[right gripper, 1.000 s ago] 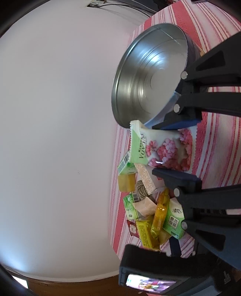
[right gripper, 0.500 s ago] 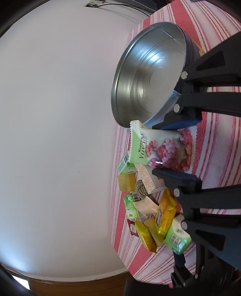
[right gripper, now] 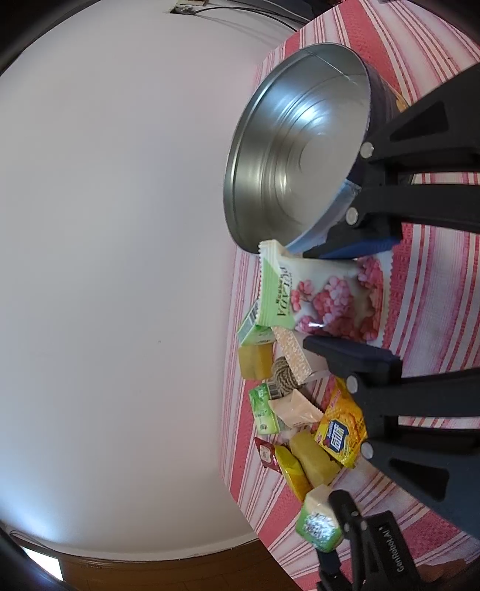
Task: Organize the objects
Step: 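Grasp the green tissue pack with the left gripper and lift it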
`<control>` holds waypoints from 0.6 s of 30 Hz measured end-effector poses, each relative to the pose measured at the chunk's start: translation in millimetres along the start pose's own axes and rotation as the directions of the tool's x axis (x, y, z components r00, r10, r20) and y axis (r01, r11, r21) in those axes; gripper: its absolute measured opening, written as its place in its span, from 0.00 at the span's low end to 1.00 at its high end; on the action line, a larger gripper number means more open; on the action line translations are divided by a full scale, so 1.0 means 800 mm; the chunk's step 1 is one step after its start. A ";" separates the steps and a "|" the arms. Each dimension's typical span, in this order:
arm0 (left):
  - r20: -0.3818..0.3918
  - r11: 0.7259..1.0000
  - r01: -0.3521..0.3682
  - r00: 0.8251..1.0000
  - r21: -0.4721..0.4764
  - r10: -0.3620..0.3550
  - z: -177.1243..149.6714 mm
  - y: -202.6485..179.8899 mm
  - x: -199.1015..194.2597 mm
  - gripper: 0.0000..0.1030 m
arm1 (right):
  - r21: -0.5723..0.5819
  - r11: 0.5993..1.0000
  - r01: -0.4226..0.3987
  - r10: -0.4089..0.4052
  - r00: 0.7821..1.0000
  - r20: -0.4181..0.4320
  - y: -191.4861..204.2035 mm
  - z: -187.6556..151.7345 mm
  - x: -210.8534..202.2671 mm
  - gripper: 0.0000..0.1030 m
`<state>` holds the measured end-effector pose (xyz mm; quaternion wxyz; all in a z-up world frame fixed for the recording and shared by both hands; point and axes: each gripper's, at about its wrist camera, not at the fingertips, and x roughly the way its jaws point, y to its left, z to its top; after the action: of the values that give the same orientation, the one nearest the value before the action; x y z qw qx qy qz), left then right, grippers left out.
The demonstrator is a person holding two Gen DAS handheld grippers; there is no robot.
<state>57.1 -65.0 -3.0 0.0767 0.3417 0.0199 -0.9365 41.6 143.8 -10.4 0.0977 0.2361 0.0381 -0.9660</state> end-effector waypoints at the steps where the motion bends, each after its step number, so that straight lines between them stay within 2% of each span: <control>1: 0.007 1.000 -0.001 1.000 -0.002 0.001 0.002 -0.001 0.000 0.68 | 0.000 1.000 -0.002 0.002 1.000 0.001 0.000 0.000 -0.001 0.39; 11: 0.028 1.000 -0.007 1.000 -0.002 0.008 0.016 -0.019 0.001 0.68 | -0.026 1.000 -0.016 0.017 0.999 0.038 0.003 0.003 -0.014 0.39; 18: 0.066 1.000 0.006 0.998 0.015 -0.007 0.032 -0.048 -0.003 0.68 | 0.051 0.998 -0.023 0.019 0.997 0.072 -0.022 0.014 -0.025 0.39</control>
<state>36.8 -29.4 17.3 0.0716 0.3109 0.0117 -0.9477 50.6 162.7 9.0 0.1032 0.2044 0.0071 -0.9734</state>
